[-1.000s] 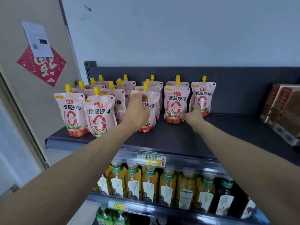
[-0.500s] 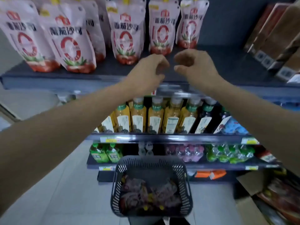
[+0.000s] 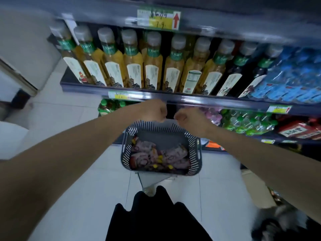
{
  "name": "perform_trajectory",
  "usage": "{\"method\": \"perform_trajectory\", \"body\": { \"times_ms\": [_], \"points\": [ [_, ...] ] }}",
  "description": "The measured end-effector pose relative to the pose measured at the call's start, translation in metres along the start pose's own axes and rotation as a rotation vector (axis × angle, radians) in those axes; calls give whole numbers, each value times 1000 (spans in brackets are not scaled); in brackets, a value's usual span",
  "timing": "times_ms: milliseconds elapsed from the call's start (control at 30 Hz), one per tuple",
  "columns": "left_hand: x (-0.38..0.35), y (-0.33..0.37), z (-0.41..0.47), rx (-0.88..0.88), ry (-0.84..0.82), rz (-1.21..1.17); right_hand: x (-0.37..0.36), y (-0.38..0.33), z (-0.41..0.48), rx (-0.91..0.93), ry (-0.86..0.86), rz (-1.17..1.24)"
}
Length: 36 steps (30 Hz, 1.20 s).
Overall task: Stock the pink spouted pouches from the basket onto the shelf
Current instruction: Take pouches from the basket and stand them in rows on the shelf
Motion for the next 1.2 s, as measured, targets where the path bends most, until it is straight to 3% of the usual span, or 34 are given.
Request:
{"method": "perform_trajectory", "body": {
  "times_ms": [200,367,600,800,967,1200],
  "points": [
    [-81,-18,-5,132,-32,-119,-81,45,-8,-32,-285,-104],
    [-150,-38,1,240,-26,-151,-134,76,-14,24,-387,-169],
    [-203,-65,23,306,-2,-104,-188,124,8,-54,-379,-134],
    [-246,-91,52,279,-121,-62,-227,159,31,-177,-397,-100],
    [-268,-107,71,294,-120,-165,-251,177,41,-206,-401,-120],
    [-270,-137,91,346,-11,-299,-253,201,62,-269,-330,27]
  ]
}}
Point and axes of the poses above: each hand's wrist, its own z-axis towards the middle knuckle, its own x-axis out of the back of the hand, y = z × x, the point moved 7 cm from there along z, towards the middle knuckle, and after that the axes turned 1 degree about -y, right-handed, at the moved point
